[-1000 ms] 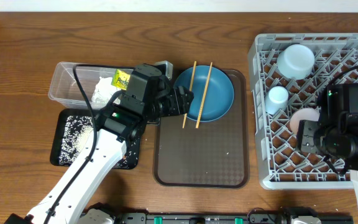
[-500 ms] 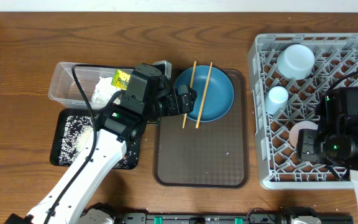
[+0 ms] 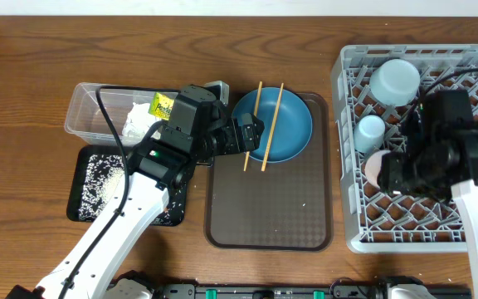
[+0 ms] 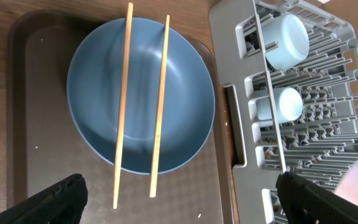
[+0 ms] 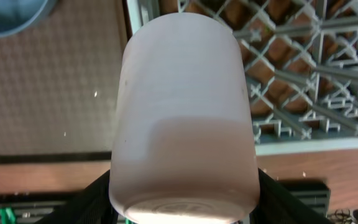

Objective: Sort waste into correct bins and load items into the dishwasher rack
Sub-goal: 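Carry the pink cup with the right gripper over the rack, then lower the cup upside down into the rack and open the right gripper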

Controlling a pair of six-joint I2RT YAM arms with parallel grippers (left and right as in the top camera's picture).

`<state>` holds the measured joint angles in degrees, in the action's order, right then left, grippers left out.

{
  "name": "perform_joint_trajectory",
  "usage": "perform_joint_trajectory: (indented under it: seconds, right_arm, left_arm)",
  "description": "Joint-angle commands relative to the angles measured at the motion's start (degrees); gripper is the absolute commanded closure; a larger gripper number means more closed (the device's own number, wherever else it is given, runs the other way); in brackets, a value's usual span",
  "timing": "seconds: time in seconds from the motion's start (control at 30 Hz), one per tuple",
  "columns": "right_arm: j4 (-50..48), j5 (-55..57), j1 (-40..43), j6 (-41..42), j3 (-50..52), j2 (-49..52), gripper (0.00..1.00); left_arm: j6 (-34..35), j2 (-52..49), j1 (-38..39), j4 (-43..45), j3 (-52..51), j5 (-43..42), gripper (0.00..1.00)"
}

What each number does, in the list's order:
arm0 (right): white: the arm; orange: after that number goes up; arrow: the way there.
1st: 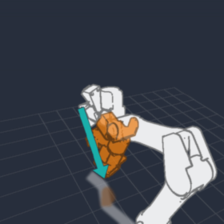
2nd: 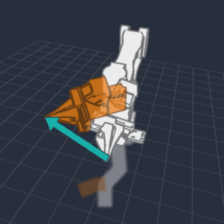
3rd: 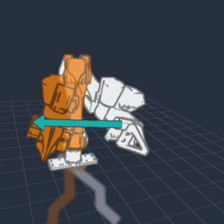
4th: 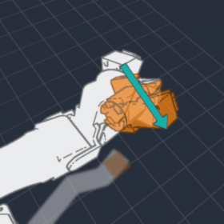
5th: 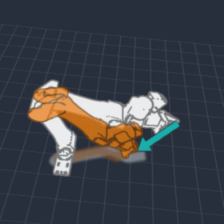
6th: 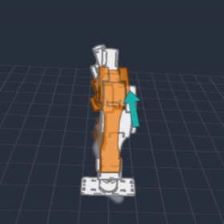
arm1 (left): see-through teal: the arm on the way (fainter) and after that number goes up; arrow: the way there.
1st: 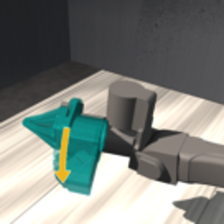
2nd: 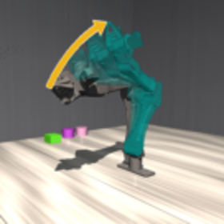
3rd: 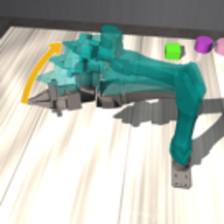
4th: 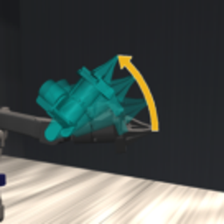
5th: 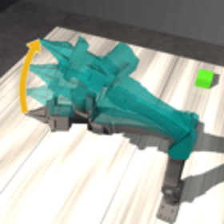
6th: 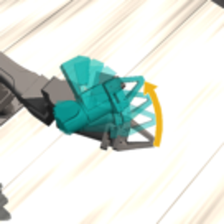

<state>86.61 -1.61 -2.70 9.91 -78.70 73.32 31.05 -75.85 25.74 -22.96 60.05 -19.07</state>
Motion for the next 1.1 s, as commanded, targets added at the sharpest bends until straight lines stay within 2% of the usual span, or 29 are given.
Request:
perform_joint_trajectory:
  seconds: [0.0,0.2,0.4,1.07]
  right_arm:
    - [-1.3,0.5,0.9,-1.2,-0.7,1.7,0.99]
    - [-4.1,1.4,0.9,-1.2,-0.7,5.7,0.99]
    - [-3.0,1.4,0.9,-1.2,-0.5,8.4,0.99]
    - [-12.5,3.6,0.9,-0.7,10.1,8.7,0.99]
  left_arm:
    - [-0.6,0.3,0.1,-0.2,0.1,0.7,0.0]
    - [-0.6,0.3,0.1,-0.2,0.1,0.7,0.0]
    - [-0.6,0.3,0.1,-0.2,0.1,0.7,0.0]
    - [-0.6,0.3,0.1,-0.2,0.1,0.7,0.0]
